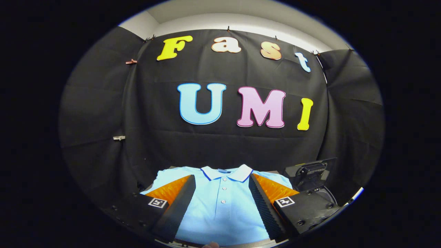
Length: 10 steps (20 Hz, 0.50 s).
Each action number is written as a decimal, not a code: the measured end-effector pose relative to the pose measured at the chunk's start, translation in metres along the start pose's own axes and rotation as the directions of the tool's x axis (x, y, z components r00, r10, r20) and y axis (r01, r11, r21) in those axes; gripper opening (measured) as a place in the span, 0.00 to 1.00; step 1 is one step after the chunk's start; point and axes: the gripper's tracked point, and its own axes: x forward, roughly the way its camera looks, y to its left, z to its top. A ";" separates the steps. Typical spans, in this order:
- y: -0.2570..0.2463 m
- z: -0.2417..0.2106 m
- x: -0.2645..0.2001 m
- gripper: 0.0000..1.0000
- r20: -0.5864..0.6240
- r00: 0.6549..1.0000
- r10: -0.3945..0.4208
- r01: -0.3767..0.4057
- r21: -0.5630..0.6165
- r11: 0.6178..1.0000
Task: Put the clothes into the washing machine and then close the washing machine lid.
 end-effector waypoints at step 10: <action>-0.022 -0.064 0.086 0.98 -0.465 0.884 -0.050 0.037 -0.037 0.999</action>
